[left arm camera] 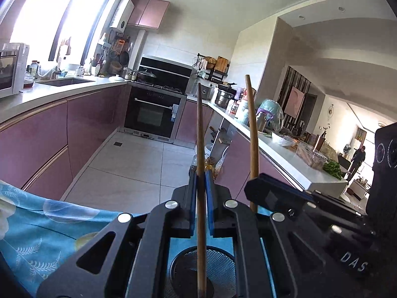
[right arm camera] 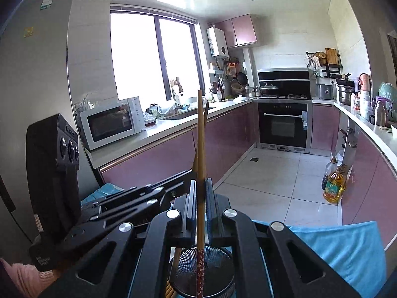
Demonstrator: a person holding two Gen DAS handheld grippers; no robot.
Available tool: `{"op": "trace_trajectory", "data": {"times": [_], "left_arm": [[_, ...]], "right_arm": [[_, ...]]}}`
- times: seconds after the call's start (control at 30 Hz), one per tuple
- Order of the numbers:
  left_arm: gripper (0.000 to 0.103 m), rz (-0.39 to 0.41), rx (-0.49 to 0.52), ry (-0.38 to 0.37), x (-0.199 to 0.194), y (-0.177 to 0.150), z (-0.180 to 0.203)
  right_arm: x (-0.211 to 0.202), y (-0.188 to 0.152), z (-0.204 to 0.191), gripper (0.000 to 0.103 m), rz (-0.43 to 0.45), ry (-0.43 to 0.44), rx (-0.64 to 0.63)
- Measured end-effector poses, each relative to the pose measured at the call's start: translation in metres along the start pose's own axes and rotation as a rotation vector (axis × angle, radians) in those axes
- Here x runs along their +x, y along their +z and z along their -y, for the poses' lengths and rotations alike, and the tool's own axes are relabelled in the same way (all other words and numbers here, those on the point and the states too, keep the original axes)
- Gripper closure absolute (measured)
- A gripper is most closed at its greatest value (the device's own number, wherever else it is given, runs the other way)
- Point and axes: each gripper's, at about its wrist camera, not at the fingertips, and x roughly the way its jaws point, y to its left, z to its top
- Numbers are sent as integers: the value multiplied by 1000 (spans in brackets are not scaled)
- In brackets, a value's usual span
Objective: Organize utensils
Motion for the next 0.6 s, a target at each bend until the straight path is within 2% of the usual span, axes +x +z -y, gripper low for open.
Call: {"op": "trace_trajectory", "data": {"times": [0.13,0.4,0.6], "left_arm": [[95,-7,-27,-4,10,-2,-6],[95,9,-12,11,7,-9,-13],[95,-8,-33,11,13,-11,-20]], "right_arm": [[3,2,3,97,8,0,17],[27,-18,5,97,-137,-19,7],[35,-25,5,97,-188,-35,-11]]}}
